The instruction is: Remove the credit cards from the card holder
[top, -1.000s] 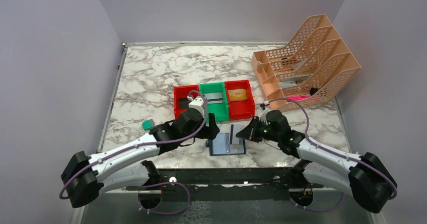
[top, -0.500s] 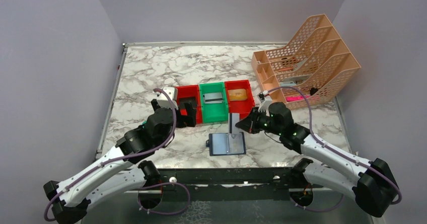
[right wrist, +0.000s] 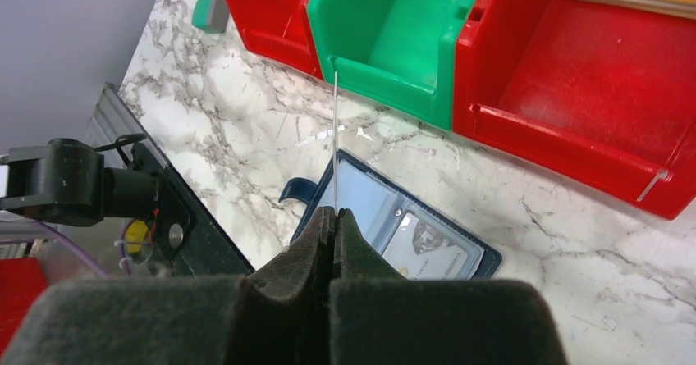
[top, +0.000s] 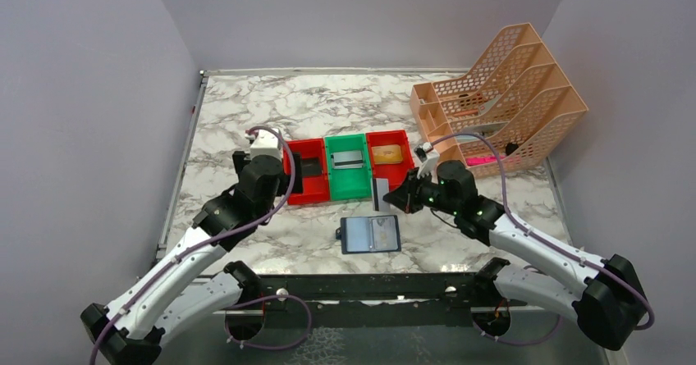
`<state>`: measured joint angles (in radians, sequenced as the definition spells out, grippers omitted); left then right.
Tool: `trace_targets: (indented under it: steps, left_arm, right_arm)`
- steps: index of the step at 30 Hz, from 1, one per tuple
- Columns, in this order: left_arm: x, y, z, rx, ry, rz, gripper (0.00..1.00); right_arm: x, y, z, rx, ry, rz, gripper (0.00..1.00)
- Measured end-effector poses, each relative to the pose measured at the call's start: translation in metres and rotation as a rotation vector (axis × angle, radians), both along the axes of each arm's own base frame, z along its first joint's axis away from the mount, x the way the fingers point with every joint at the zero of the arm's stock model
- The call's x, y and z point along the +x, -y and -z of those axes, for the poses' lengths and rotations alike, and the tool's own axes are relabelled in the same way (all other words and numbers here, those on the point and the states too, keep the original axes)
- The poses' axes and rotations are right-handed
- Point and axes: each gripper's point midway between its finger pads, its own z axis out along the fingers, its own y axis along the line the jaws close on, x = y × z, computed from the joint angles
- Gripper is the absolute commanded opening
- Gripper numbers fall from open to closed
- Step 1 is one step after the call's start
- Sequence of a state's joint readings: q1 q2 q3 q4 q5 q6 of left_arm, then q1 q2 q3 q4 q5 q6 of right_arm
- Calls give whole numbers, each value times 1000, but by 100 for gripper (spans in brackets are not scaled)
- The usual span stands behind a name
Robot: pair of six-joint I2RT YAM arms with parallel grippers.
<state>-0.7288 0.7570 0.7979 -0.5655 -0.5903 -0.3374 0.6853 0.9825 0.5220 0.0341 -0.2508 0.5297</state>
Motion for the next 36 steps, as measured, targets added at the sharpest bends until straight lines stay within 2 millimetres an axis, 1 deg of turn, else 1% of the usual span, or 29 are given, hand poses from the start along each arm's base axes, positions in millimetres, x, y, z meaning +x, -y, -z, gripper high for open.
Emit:
trace_targets:
  steps: [3,5,7,9,11,13,14,15,18,20,23,29,32,36]
  left_arm:
    - [15,-10,7,19,-52,-31,99]
    - [25,-18,17,20,-94,-53,99]
    - [34,-42,22,-2,-123,-111,99]
    - [40,-69,17,-45,-109,-187,99]
    - [43,-92,12,-78,-89,-250,99]
    - [45,-109,12,-106,-78,-299,99]
    - [45,-113,15,-111,-80,-310,99]
    - [44,-117,22,-116,-91,-325,99]
    - [37,-119,47,-117,-147,-343,99]
    - [32,-119,56,-118,-173,-347,99]
    - [29,-117,55,-133,-160,-342,99]
    - [27,-114,43,-154,-102,-325,99]
    - [28,-114,42,-154,-100,-325,99]
    - [28,-114,44,-153,-103,-326,99]
  right_arm:
    - [3,-1,-6,-10,42,-14,1]
    - [6,-1,-11,-18,71,-22,1]
    - [9,-3,-15,-28,101,-34,1]
    - [14,-4,-20,-42,132,-46,1]
    - [19,-7,-24,-56,160,-57,1]
    - [26,-11,-28,-71,190,-69,1]
    - [29,-13,-31,-78,207,-76,1]
    - [32,-15,-32,-85,222,-81,1]
    - [43,-21,-37,-104,266,-98,1]
    - [51,-26,-40,-115,295,-108,1]
    - [62,-33,-39,-137,329,-125,1]
    - [87,-48,-32,-210,407,-172,1]
    - [102,-58,-28,-265,459,-211,1]
    - [114,-72,-23,-336,524,-264,1]
